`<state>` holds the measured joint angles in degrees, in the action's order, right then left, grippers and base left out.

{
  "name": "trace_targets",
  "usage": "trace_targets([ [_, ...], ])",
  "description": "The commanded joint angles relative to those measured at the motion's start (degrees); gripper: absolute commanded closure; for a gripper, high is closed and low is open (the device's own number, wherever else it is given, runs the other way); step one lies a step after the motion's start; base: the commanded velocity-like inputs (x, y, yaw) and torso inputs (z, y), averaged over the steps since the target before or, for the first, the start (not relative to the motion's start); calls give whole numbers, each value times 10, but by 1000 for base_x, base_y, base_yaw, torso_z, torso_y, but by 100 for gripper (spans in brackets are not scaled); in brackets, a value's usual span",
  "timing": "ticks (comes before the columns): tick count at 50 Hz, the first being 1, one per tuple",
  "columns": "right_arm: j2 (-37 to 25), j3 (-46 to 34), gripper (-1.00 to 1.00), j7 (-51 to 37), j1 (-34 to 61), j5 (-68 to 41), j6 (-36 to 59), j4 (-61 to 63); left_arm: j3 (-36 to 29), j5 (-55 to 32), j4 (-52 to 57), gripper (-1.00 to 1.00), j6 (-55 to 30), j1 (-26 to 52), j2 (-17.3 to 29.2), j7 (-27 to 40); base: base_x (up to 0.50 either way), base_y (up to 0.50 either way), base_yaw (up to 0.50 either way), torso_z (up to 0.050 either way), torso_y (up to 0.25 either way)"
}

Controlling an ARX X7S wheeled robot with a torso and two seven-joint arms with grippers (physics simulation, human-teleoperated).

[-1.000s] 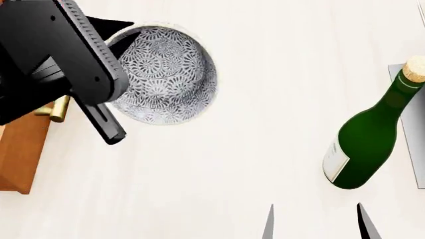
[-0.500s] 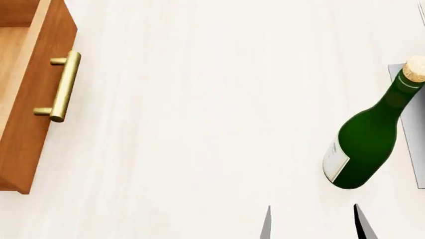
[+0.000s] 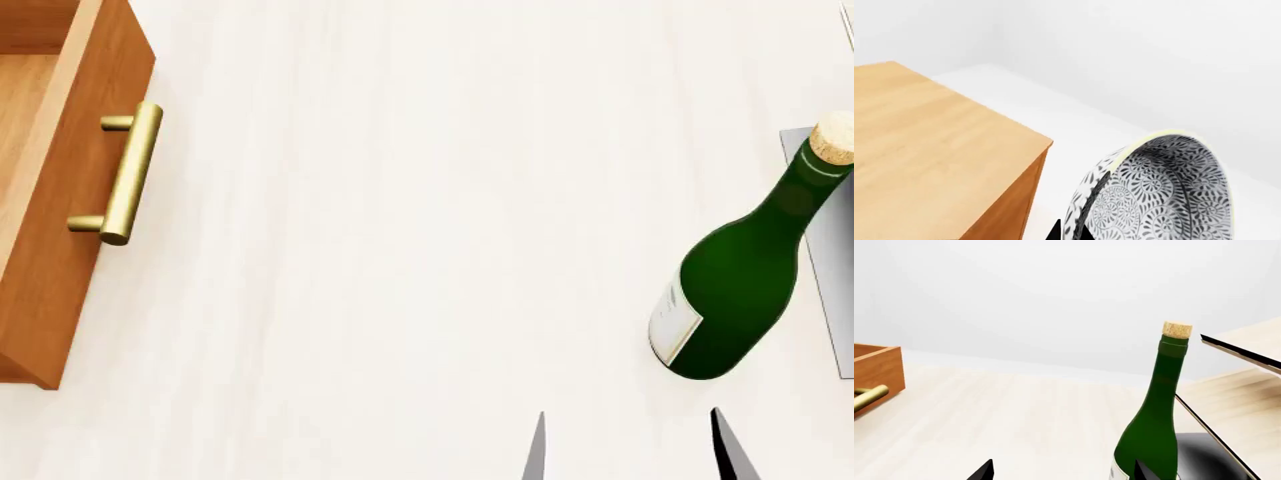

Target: Put the bowl on top of the cabinet.

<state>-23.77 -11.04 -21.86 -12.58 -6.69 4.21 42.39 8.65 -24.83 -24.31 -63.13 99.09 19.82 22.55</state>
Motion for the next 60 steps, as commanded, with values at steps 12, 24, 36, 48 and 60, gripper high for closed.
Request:
trace_targets([
  [12, 9, 17, -100, 14, 0, -3, 1, 3, 106, 33, -48, 100, 7, 48, 54, 68, 0, 0, 0, 0, 0],
  [24, 8, 9, -100, 14, 1, 3, 1, -1, 185, 30, -47, 100, -27, 45, 71, 129, 0, 0, 0, 0, 0],
  [36, 6, 7, -100, 12, 3, 3, 4, 0, 240, 22, -59, 100, -25, 38, 72, 154, 0, 0, 0, 0, 2],
  [48, 5, 4, -100, 10, 4, 4, 3, -1, 278, 24, -45, 100, -23, 8, 91, 173, 0, 0, 0, 0, 0],
  [60, 3, 2, -100, 9, 3, 4, 2, -1, 298, 30, -17, 100, -28, -3, 98, 200, 0, 0, 0, 0, 0],
])
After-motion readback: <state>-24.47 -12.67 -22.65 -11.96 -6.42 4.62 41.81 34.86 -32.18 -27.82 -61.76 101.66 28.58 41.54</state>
